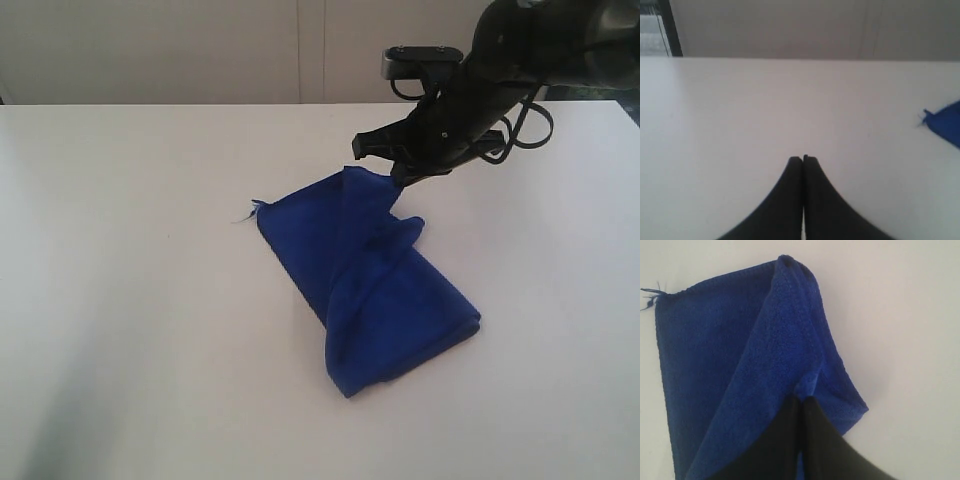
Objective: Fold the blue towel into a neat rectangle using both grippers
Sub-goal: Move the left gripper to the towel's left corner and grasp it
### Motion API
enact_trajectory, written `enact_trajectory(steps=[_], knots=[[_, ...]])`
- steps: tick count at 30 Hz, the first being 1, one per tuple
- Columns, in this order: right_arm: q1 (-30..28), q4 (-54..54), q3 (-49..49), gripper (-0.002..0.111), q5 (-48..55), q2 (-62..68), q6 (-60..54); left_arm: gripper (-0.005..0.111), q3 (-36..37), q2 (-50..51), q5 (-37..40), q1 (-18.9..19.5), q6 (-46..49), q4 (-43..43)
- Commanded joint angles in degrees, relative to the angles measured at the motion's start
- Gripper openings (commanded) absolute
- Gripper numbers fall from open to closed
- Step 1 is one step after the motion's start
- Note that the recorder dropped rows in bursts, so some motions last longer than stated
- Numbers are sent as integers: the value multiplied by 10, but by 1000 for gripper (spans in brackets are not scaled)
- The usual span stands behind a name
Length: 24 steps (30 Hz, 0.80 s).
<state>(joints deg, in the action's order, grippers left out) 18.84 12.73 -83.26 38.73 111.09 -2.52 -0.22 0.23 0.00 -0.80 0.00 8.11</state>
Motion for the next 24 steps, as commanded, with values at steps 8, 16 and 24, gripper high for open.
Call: enact_trajectory(steps=[8, 16, 24], knots=[[-1, -6, 0, 0, 7, -5, 2, 0, -31, 6, 20, 2, -79, 43], [-1, 24, 0, 0, 3, -5, 19, 0, -217, 187, 244, 2, -61, 51], [-1, 24, 0, 0, 2, -5, 19, 0, -362, 473, 341, 2, 38, 51]])
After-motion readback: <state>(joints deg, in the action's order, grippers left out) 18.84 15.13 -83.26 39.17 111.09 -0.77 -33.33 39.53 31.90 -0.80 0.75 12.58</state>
